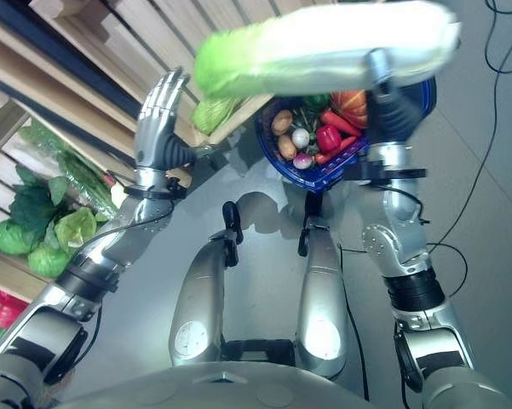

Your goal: Pick up fruits and vegetables into the basket

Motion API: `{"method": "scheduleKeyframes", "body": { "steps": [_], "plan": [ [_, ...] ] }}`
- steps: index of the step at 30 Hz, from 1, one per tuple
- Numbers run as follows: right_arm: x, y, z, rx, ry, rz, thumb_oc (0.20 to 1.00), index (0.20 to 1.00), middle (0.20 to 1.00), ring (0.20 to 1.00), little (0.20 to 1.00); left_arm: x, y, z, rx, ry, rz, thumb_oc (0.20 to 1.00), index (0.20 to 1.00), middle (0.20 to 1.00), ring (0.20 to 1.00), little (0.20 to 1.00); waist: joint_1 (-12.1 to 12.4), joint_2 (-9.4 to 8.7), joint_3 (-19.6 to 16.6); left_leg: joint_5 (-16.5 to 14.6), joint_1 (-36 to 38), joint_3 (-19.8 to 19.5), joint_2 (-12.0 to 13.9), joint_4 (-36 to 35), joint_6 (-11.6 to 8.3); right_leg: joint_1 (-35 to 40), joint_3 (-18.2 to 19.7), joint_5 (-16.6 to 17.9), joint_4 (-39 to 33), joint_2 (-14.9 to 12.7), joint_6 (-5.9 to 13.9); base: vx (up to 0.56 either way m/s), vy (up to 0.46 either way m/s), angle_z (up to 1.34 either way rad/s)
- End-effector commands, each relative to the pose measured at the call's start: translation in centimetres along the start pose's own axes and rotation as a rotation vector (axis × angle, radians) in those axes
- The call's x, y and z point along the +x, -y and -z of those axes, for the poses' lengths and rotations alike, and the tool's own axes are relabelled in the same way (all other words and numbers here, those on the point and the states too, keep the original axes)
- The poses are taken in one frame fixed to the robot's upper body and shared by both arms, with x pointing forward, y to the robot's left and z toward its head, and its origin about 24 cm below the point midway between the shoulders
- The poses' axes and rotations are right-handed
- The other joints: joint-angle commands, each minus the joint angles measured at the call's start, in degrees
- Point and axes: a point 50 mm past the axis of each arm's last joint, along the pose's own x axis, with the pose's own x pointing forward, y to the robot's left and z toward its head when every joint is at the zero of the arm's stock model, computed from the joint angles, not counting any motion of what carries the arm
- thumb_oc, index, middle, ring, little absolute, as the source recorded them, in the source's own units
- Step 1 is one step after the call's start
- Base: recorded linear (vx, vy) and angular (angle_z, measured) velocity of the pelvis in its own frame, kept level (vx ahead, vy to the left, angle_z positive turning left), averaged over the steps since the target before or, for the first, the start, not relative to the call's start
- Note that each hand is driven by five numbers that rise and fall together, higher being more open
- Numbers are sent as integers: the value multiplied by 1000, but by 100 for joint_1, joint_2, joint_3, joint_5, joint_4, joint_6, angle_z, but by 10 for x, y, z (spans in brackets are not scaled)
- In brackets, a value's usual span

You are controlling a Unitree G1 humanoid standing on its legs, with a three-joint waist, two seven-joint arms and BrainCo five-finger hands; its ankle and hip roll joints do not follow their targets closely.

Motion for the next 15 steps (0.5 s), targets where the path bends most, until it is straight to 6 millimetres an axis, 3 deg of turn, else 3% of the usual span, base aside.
{"method": "scheduleKeyframes", "body": {
  "steps": [1, 9, 15],
  "plan": [
    [3, -7, -53, -64, 314, -15, 200, 200, 200, 200, 200, -1, -21, 2, -66, -7, -85, 1000, 1000, 1000, 1000, 1000, -176, -37, -225, -138, -127, 357, -148, -159, 225, 109, -206, -496, 199, 16, 303, -22, 34, -15],
    [-1, 22, -62, -384, 373, 180, 200, 200, 200, 200, 200, -9, -37, -4, -191, -3, -114, 1000, 1000, 1000, 1000, 1000, -232, 67, -225, -128, -341, 422, -171, -146, 194, -151, -201, -529, 263, 59, 256, -33, -14, -7],
    [3, 37, -44, -546, 257, 244, 200, 200, 200, 200, 200, -4, -48, -13, -267, 33, -171, 1000, 1000, 1000, 1000, 1000, -204, 160, -225, -82, -534, 407, -204, -115, 179, -371, -217, -559, 368, 75, 247, -20, -33, -3]
  ]
}}
